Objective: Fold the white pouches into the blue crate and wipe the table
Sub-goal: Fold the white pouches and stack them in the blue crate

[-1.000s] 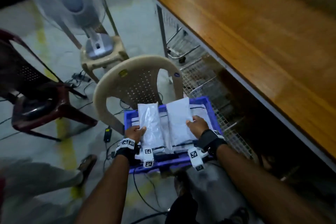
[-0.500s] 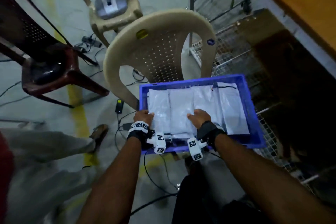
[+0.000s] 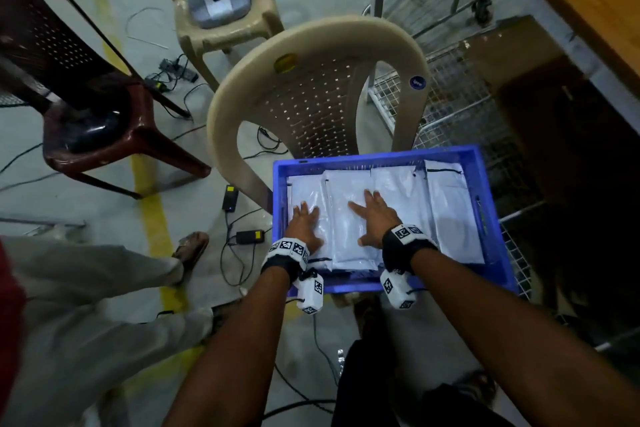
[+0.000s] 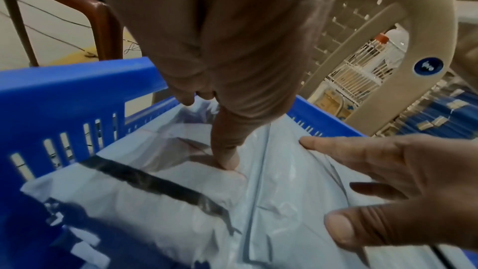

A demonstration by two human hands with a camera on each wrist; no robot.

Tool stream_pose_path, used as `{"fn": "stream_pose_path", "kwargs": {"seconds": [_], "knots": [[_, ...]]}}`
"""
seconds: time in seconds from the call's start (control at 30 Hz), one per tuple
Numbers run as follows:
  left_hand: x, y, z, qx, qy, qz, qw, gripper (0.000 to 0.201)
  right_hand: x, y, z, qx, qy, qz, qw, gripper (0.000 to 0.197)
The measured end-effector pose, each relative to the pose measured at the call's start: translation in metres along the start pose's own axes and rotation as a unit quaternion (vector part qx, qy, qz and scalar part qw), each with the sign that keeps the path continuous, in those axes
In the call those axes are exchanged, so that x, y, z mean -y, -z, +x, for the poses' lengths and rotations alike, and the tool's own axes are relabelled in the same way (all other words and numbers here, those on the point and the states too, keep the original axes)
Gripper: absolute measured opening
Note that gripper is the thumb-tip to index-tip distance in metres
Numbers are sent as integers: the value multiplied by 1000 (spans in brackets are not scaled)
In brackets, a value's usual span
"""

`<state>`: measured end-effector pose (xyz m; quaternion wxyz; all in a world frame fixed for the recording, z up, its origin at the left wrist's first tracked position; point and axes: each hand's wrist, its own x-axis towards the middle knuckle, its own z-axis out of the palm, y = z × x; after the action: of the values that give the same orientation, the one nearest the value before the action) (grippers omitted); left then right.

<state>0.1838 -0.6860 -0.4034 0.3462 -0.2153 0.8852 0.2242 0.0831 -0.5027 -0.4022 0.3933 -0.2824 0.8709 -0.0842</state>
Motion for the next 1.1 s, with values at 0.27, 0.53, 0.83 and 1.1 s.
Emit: {"fn": "stream_pose_path", "kwargs": {"seconds": [0.27,0.53,0.83,1.1], "knots": [[5,-2,21,-12,22,-13,1000,95,14,-7,25,-1,18,-68,998,100],[-3,15,10,-72,25,-69,995,80,10,3,6,-51,9,-9,999,95],[-141,108,-66,-215,-110,-339,909,25,-35,117,-127,-313,-57,303,898,33],[-338,118,-135,-163,-318,-359,862,26,-123,188,-307,-519,-112,333,779,18]]}}
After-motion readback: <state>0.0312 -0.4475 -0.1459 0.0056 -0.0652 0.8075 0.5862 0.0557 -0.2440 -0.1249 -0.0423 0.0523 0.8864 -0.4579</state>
